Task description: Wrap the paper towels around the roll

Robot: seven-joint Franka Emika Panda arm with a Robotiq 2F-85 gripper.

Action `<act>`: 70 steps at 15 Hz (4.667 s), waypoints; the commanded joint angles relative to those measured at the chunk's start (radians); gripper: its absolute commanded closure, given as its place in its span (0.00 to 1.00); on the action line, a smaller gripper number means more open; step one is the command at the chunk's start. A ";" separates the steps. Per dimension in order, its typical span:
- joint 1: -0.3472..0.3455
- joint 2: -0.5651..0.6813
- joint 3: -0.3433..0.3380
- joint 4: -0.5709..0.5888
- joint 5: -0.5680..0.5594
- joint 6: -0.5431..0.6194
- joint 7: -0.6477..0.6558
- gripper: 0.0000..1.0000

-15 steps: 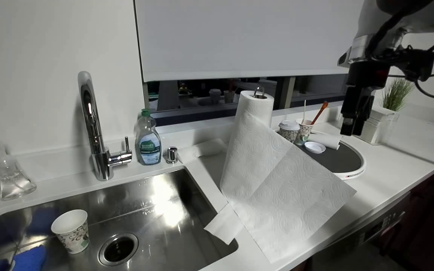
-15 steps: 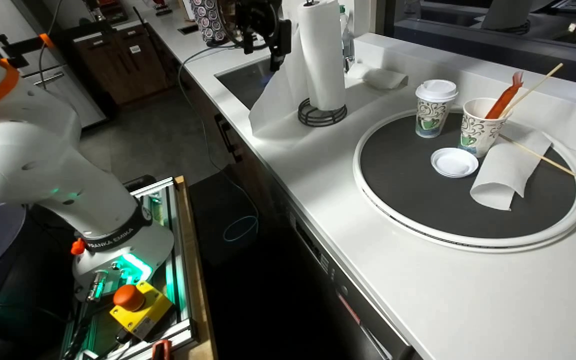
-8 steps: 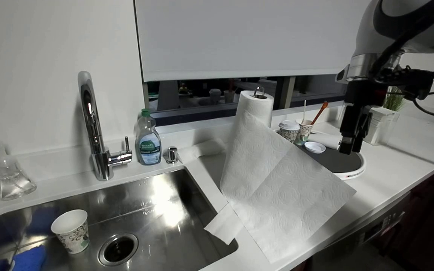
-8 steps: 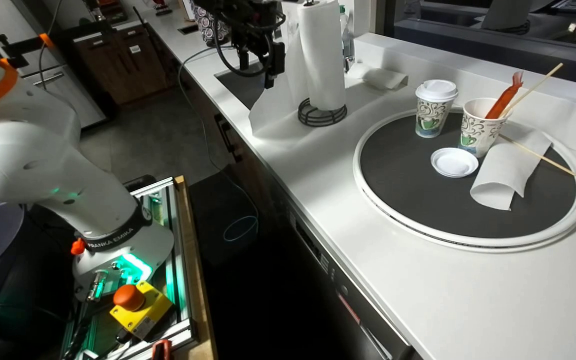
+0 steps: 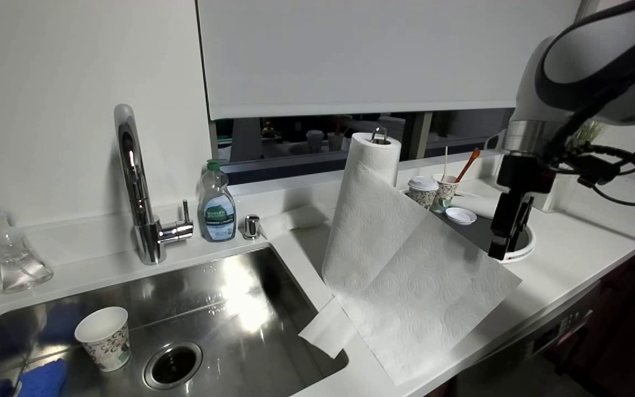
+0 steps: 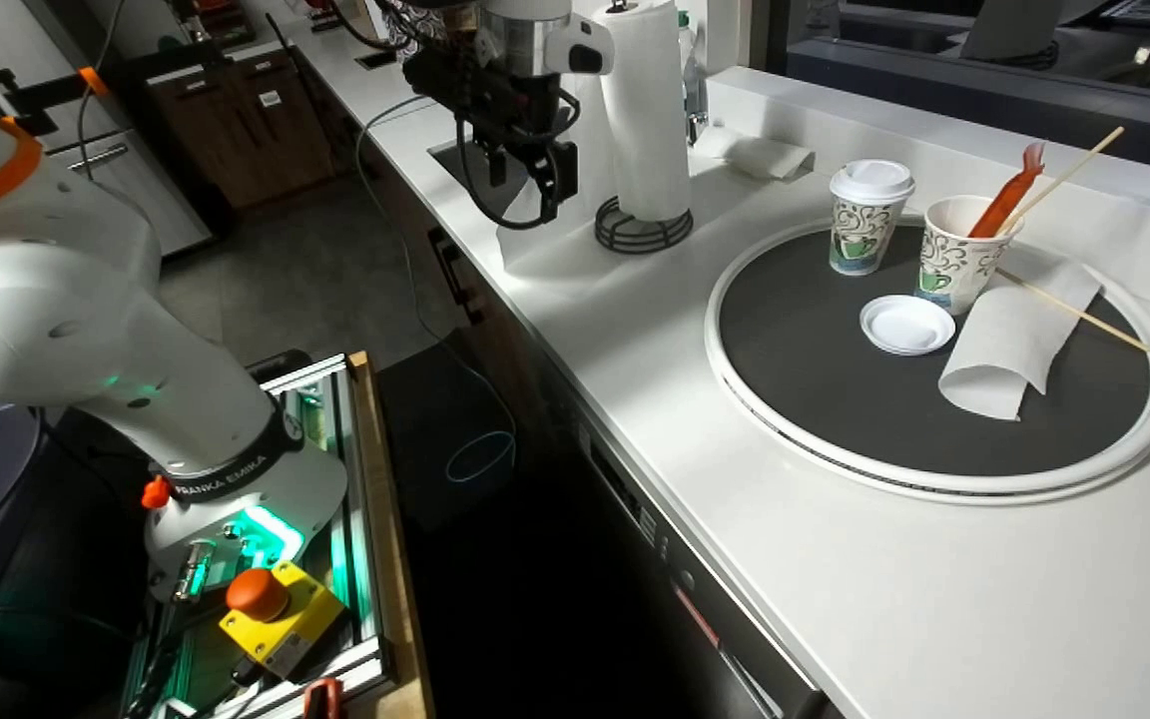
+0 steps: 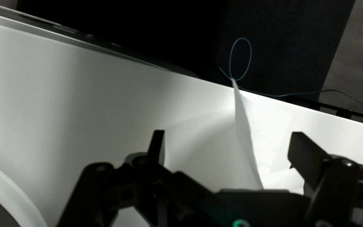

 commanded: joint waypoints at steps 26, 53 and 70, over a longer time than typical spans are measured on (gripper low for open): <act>-0.047 -0.310 -0.045 -0.123 -0.158 0.167 -0.090 1.00; 0.011 0.146 -0.084 0.437 -0.179 0.293 -0.324 1.00; -0.047 0.501 0.064 0.835 -0.104 0.250 -0.398 1.00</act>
